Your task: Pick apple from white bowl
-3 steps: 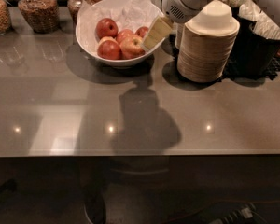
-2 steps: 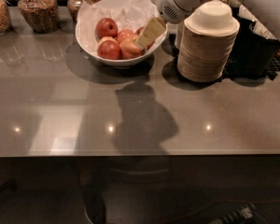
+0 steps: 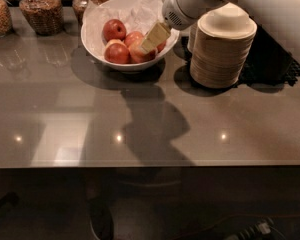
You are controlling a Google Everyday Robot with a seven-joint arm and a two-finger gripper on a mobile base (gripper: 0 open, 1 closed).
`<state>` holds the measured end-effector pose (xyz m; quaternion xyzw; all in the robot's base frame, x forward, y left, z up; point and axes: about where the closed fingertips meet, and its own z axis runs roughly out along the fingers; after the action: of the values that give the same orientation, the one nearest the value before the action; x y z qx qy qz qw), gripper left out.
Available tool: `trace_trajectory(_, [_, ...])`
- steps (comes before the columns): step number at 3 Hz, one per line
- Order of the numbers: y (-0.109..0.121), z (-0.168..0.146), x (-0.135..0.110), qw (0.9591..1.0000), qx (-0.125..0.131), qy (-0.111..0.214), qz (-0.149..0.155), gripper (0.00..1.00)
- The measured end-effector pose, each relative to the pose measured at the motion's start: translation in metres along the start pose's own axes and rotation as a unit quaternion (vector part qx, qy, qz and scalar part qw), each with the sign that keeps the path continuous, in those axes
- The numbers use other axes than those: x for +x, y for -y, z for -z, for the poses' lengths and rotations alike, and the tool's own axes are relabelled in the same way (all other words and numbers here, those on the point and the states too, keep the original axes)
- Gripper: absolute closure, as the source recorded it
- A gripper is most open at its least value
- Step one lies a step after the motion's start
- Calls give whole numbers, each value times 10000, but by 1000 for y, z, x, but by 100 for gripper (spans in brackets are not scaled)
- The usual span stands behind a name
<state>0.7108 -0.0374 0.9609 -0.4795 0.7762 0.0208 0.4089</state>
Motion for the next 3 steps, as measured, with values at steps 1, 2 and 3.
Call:
trace_trajectory(1, [-7, -12, -1, 9998, -135, 56, -109, 16])
trace_trajectory(2, [-11, -24, 0, 9993, -246, 103, -244, 20])
trace_trajectory(3, [-11, -32, 1, 9990, -288, 132, -331, 34])
